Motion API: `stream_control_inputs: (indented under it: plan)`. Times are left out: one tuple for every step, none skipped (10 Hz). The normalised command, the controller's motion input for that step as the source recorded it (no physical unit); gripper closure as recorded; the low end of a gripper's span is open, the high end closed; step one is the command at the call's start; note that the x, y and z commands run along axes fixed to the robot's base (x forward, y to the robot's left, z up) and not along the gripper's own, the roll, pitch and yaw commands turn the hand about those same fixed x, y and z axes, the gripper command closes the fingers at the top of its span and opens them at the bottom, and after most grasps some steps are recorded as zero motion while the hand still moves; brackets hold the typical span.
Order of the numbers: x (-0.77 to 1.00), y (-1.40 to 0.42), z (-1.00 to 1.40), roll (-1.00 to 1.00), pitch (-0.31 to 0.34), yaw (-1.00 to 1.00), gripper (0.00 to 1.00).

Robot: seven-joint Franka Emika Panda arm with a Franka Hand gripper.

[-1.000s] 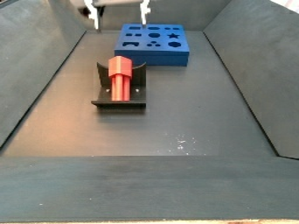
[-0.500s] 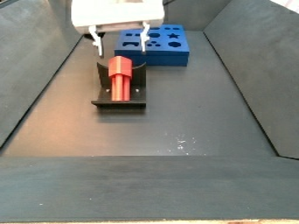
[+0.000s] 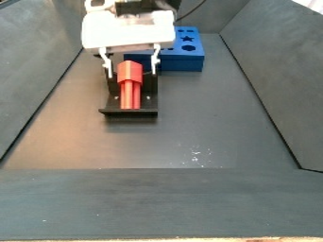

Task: Pick up the 3 prong object. Move up. Place the 3 prong object on the fixture. Regrasp the 3 prong object. Move to above the board. Insert the 3 prong object.
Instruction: Regrasp the 3 prong object.

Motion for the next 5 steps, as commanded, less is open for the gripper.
stream_control_inputs:
  plan:
    - [0.06, 0.0, -0.21, 0.06, 0.005, 0.01, 0.0]
    - [0.02, -0.01, -0.17, 0.06, 0.006, 0.0, 0.0]
    - [0.02, -0.01, -0.17, 0.06, 0.005, 0.0, 0.0]
    - [0.02, -0.01, -0.17, 0.06, 0.005, 0.0, 0.0]
    - [0.0, 0.0, 0.0, 0.0, 0.0, 0.0, 1.0]
